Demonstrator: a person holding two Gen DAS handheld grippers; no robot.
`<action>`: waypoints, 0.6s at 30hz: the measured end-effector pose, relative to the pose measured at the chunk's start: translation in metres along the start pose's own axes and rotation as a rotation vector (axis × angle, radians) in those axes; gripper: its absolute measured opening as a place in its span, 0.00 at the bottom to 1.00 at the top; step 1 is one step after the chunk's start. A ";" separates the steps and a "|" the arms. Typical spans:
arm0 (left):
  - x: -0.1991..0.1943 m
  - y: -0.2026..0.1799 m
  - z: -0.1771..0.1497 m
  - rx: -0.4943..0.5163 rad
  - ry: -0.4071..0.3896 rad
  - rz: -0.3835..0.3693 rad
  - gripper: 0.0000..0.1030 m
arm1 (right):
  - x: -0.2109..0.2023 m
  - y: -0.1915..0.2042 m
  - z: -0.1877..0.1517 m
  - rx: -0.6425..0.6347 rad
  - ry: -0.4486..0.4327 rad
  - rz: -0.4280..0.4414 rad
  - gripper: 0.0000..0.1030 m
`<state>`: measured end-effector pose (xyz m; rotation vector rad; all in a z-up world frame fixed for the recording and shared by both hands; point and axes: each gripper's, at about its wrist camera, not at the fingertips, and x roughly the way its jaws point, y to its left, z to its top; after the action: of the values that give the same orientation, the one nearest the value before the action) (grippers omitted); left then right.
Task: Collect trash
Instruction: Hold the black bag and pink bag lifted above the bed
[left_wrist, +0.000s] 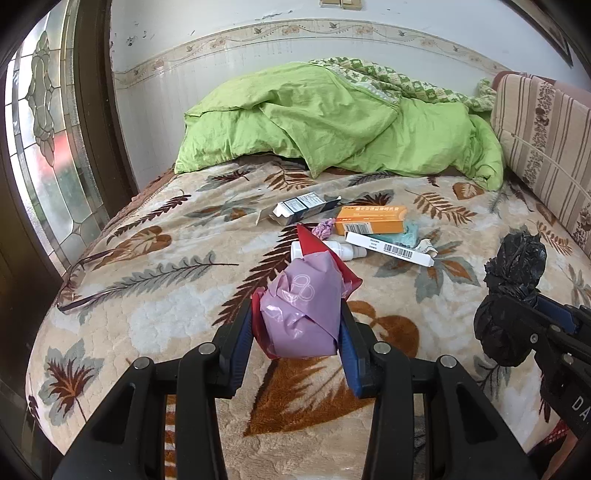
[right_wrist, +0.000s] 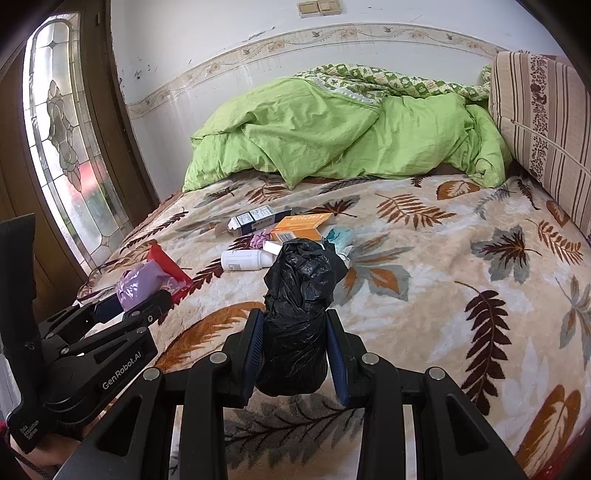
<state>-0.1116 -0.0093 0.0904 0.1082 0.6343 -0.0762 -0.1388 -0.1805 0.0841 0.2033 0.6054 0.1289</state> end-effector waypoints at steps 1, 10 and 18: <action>0.000 0.001 0.000 -0.001 -0.001 0.005 0.40 | 0.000 0.001 0.000 -0.003 0.000 0.001 0.34; 0.002 0.006 0.002 -0.010 0.003 0.012 0.40 | 0.002 0.004 -0.001 -0.012 0.000 0.003 0.34; -0.003 0.000 0.001 -0.026 -0.001 -0.144 0.40 | -0.003 -0.007 0.001 0.040 -0.004 0.008 0.34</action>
<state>-0.1135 -0.0094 0.0934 0.0375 0.6416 -0.2071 -0.1401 -0.1878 0.0855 0.2449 0.6034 0.1241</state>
